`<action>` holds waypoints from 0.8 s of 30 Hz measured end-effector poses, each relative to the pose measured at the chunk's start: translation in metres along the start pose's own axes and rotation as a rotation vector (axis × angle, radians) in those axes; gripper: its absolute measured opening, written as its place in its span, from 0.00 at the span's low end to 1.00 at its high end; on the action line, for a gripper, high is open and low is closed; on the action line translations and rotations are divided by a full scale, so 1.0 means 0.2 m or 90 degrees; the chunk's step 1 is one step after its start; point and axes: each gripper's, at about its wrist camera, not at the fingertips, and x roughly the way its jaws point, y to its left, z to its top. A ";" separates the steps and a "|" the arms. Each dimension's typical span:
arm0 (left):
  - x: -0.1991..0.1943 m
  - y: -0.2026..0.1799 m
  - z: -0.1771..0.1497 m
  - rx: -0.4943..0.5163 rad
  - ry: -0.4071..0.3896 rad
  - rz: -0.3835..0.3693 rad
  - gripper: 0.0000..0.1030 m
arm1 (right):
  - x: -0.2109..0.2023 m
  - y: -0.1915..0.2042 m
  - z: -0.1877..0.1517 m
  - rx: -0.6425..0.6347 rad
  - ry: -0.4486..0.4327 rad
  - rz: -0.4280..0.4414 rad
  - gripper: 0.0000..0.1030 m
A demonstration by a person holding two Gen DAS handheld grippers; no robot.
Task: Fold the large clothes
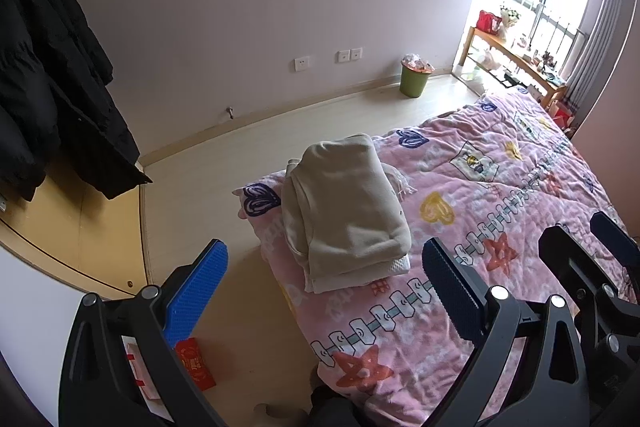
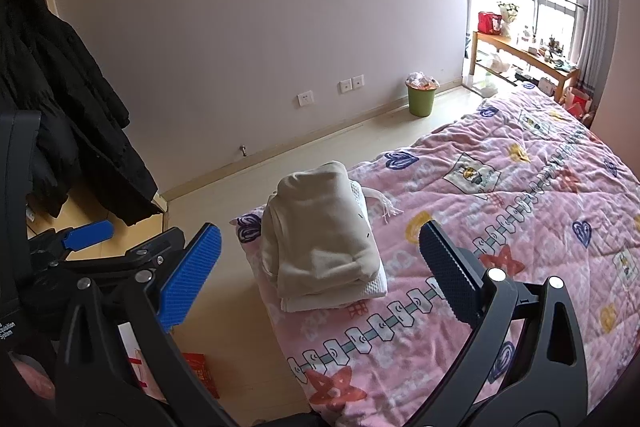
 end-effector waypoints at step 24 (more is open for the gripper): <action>-0.01 0.00 0.02 -0.005 -0.006 -0.004 0.92 | 0.01 0.00 0.00 0.008 0.000 0.005 0.94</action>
